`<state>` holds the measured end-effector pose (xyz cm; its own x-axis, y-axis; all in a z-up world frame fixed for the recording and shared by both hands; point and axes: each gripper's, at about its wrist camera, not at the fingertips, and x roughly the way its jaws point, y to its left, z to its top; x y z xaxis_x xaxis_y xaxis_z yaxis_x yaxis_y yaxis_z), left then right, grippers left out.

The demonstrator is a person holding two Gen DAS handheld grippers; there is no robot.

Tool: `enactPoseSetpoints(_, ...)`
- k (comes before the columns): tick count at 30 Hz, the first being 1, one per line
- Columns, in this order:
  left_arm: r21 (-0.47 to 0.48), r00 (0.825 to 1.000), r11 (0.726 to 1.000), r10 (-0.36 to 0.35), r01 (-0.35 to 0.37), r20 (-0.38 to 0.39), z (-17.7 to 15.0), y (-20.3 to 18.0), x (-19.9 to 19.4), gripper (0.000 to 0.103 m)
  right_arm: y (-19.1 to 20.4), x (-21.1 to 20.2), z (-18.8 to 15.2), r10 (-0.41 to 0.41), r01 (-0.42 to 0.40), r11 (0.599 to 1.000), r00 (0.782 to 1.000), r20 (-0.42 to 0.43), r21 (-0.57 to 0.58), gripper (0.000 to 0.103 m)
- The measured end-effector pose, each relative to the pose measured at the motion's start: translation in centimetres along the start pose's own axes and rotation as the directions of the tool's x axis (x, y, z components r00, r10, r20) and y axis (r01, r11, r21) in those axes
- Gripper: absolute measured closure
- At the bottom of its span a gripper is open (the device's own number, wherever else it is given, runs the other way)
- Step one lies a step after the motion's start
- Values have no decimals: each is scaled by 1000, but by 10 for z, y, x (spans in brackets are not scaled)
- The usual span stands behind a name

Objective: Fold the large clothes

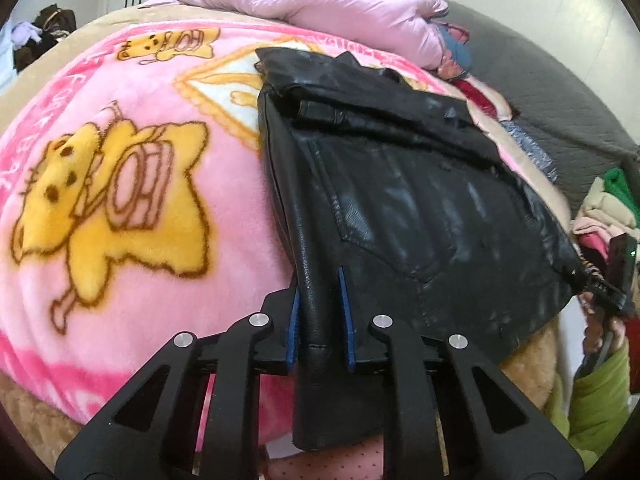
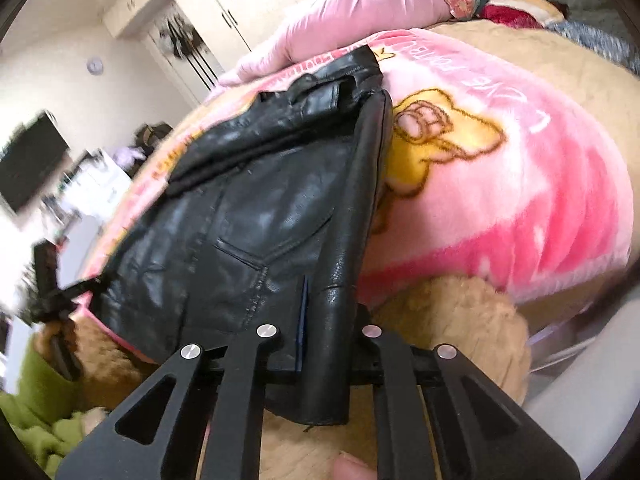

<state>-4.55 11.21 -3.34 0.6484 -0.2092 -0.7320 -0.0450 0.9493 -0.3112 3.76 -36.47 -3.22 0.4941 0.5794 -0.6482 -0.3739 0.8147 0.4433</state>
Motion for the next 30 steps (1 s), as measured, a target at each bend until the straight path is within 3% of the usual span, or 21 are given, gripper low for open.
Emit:
enactPoseSetpoints(8,5,995,995,-97,97,32,-13,-4,-37,95,7,-48,-14,107,-108,994,989,105,2,94)
enactPoseSetpoints(15,-9,989,991,-129,130,69,-11,-2,-50,95,9,-66,-6,135,-147,988,971,199,46,94)
enactPoseSetpoints(23,7,979,987,-163,163,122,20,-9,-62,95,6,-76,17,190,-231,967,938,291,113,94)
enactPoseSetpoints(30,32,963,981,-193,190,187,59,-17,-68,95,11,-81,46,158,-219,966,923,352,139,94)
